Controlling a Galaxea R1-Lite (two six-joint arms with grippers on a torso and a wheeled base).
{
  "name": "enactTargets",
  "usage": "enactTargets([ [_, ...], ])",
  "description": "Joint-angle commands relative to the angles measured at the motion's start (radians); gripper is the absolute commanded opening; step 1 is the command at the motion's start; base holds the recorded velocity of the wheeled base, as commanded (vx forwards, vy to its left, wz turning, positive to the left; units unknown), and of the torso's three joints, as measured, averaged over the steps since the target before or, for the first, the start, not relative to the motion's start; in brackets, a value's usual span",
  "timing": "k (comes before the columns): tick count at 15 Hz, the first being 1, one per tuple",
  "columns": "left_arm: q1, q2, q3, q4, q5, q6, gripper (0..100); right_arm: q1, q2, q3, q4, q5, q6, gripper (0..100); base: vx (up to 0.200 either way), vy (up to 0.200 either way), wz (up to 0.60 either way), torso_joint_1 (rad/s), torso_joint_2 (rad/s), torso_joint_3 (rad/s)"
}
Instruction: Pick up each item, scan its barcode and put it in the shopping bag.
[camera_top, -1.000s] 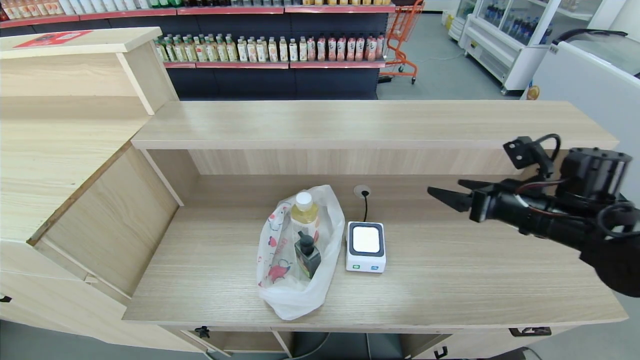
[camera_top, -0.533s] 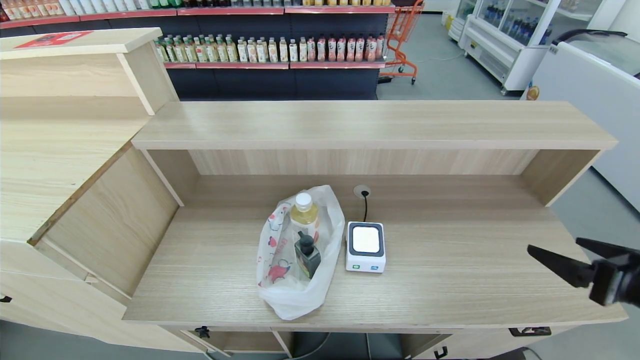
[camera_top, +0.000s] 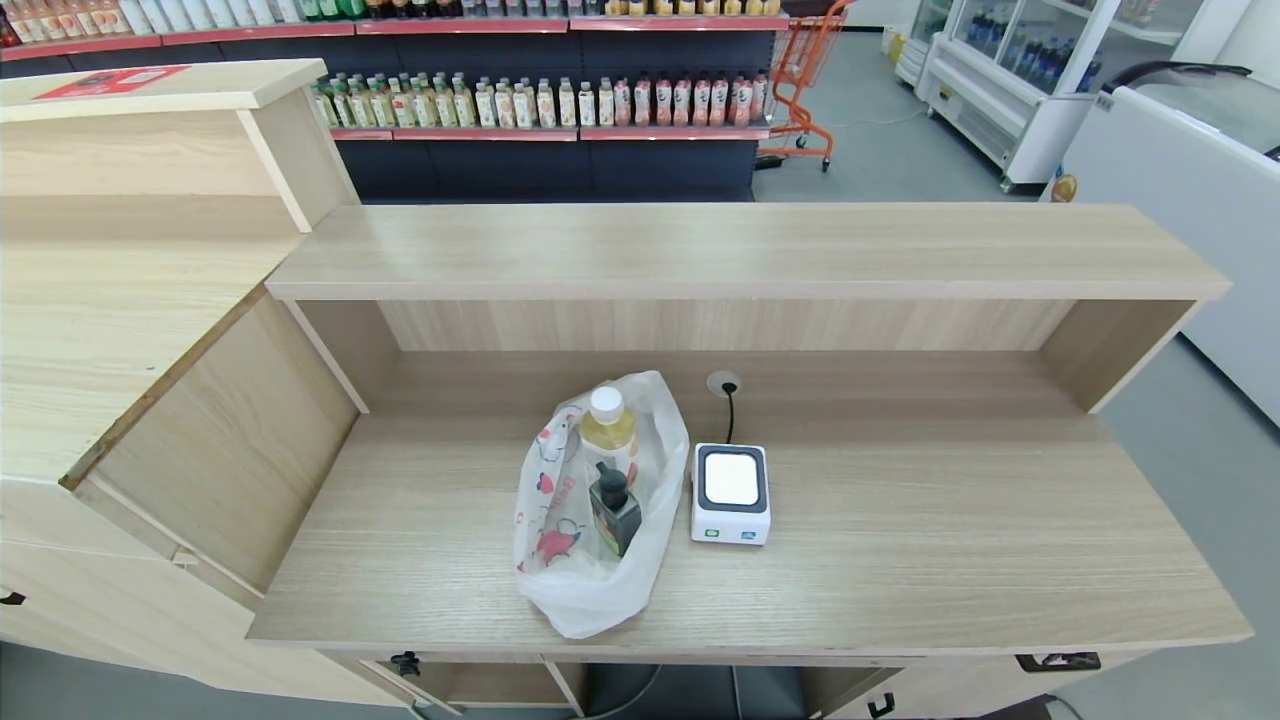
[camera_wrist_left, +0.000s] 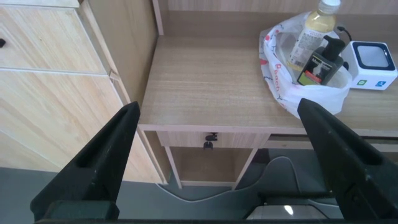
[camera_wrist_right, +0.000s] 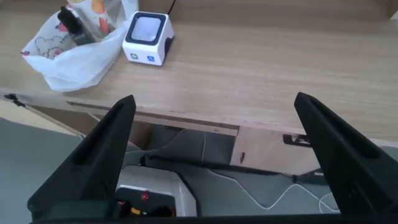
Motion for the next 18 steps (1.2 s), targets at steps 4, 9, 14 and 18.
enactTargets([
  [4,0.000,0.000,0.000,0.000,0.000,0.000,100,0.031,-0.206,0.033,0.092,-0.128,0.038,100,0.000,0.000,0.00,0.000,0.00,0.000],
  [9,0.000,0.001,0.000,0.000,0.000,0.000,100,0.031,-0.204,0.033,0.093,-0.131,0.038,100,0.000,0.000,0.00,0.000,0.00,0.000],
  [14,0.000,0.001,0.000,0.000,0.000,0.000,100,0.031,-0.206,0.033,0.095,-0.129,0.035,100,0.000,0.000,0.00,0.000,0.00,0.000],
  [18,0.000,0.001,0.000,0.000,0.000,-0.011,100,0.031,-0.206,0.033,0.095,-0.129,0.033,100,0.000,0.000,0.00,0.000,0.00,0.000],
])
